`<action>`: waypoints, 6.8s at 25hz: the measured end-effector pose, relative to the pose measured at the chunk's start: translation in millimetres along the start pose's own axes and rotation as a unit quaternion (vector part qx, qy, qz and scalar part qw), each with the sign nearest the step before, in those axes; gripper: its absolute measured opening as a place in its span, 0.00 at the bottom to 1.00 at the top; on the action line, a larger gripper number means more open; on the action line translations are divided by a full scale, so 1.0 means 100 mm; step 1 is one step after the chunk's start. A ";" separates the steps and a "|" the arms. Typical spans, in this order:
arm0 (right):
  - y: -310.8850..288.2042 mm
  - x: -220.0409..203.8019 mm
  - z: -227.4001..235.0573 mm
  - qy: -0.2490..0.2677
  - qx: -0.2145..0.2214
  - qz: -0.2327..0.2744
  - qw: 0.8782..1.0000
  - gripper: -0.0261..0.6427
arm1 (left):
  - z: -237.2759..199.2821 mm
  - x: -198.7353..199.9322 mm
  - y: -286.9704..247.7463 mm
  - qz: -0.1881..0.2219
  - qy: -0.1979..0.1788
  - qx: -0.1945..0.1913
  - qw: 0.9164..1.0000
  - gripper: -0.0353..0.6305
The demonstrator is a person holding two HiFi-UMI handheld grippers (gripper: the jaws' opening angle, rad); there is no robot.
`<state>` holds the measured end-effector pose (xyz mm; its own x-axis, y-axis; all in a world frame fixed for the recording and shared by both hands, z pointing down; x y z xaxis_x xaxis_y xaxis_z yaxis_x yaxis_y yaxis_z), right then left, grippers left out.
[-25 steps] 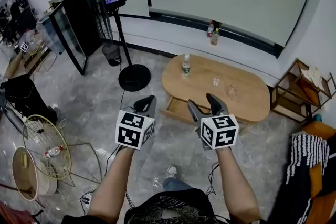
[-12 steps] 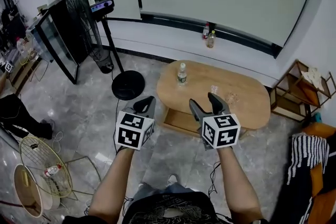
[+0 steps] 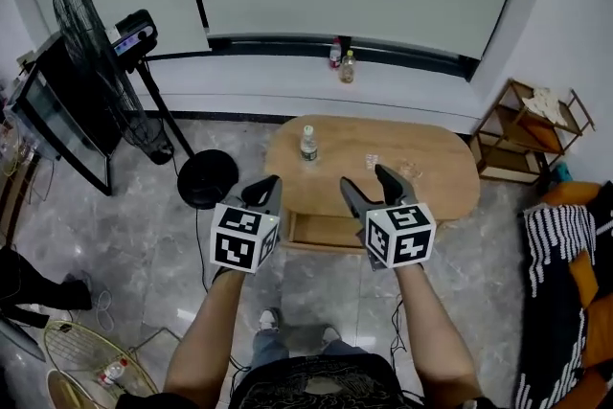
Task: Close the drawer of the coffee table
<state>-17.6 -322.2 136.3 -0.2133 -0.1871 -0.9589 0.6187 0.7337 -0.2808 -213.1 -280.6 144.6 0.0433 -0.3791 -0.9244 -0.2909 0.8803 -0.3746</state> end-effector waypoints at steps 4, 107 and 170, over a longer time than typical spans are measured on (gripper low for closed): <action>-0.16 0.11 -0.08 -0.002 -0.039 -0.002 0.999 0.47 | -0.20 0.11 -0.21 -0.002 -0.020 -0.043 0.999 0.06; -1.06 -5.72 -0.39 -0.184 -0.107 0.085 0.973 0.60 | 0.12 -4.74 -2.00 0.044 -0.059 -0.113 0.991 0.06; -1.89 -6.07 -0.01 -0.514 -0.053 0.181 0.837 0.70 | -0.05 -4.81 -2.47 0.042 -0.088 -0.136 0.986 0.06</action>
<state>-5.6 -346.5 771.2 0.7709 -0.3628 -0.5235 0.4201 0.9074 -0.0103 -166.6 -317.2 681.8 0.1664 -0.2309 -0.9586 -0.5452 0.7886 -0.2845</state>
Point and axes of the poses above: the fingertips, and each gripper's own axes: y backward along the fingers, z to its right, x out of its top, the point moved 5 cm from there along y, backward along the fingers, and after that the axes turned 7 degrees about y, right-handed, at the moved point
